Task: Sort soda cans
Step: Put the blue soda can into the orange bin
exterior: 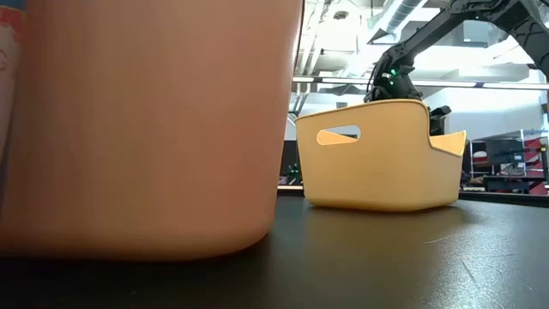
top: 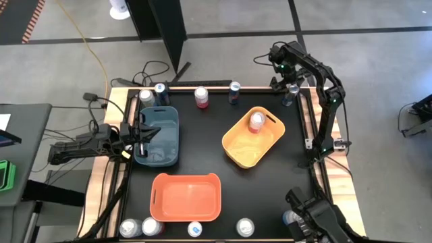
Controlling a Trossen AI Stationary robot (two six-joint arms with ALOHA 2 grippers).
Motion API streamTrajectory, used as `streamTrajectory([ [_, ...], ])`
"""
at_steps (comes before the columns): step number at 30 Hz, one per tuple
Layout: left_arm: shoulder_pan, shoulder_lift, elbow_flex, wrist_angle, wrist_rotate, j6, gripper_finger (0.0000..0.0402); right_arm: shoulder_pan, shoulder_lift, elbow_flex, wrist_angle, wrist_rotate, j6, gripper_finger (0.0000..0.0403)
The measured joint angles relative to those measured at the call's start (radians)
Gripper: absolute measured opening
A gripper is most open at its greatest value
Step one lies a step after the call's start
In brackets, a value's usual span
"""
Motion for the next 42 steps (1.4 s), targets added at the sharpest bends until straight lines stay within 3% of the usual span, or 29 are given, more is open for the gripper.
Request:
streamTrajectory([
  [15, 0.0, 0.0, 0.0, 0.0, 0.0, 0.011, 0.0002, 0.021, -0.002, 0.011, 0.004, 0.009, -0.002, 0.0228],
  [25, 0.0, 0.0, 0.0, 0.0, 0.0, 0.011, 0.0002, 0.07, -0.083, 0.035, 0.002, 0.008, -0.008, 0.0217],
  [34, 0.0, 0.0, 0.0, 0.0, 0.0, 0.012, 0.0002, 0.18, -0.233, 0.035, 0.0, 0.004, 0.0, 0.0217],
  [42, 0.0, 0.0, 0.0, 0.005, -0.05, -0.013, 0.0002, 0.35, -0.378, 0.035, -0.001, -0.005, 0.042, 0.0217],
])
